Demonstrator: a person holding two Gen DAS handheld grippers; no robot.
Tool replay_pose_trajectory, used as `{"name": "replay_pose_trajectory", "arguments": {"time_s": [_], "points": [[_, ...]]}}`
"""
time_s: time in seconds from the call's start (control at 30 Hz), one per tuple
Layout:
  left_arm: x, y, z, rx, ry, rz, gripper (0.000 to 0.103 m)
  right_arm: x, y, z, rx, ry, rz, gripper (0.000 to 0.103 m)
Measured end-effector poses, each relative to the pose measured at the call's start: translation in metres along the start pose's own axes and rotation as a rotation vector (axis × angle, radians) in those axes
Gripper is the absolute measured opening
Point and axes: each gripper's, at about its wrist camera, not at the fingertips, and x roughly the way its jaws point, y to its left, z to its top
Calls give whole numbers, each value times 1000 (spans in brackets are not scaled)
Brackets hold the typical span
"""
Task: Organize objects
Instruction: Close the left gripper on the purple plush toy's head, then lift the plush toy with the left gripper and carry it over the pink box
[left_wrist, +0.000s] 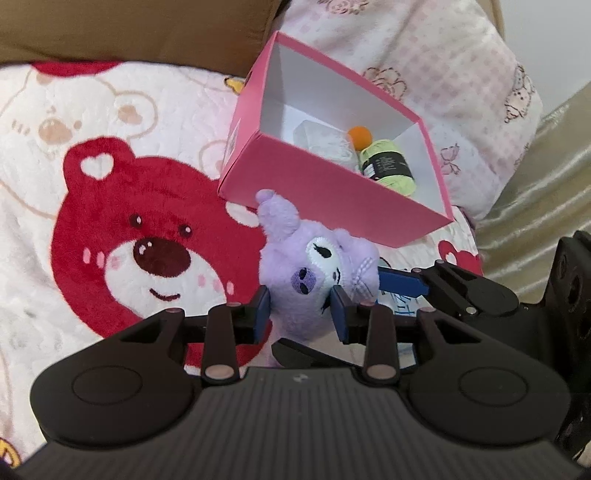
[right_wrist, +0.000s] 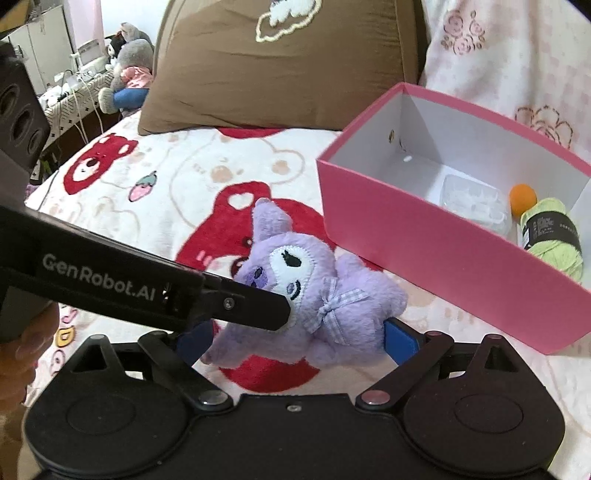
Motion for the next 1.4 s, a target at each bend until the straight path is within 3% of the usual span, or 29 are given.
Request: {"name": "replay_pose_trajectory", "arguments": {"time_s": [0.37,0.87,1.03,1.27,1.4], "points": [[-29,-30,-2,35,10,-4,34,-40,6,7,30,-21,9,98],[-53,-75,3,125,-46,25,35,-85,1,9,3,-115,8,98],[-60,-82,14,123,-49,-1,35,-95,-1,14,5,-128,4,98],[-75,-104,31,211,-93,9,35,-112,-3,22,-3,-153,4,98],[-78,-117,48,232,-108,16,36,-119,-2,34,-67,-185,-53,98]]}}
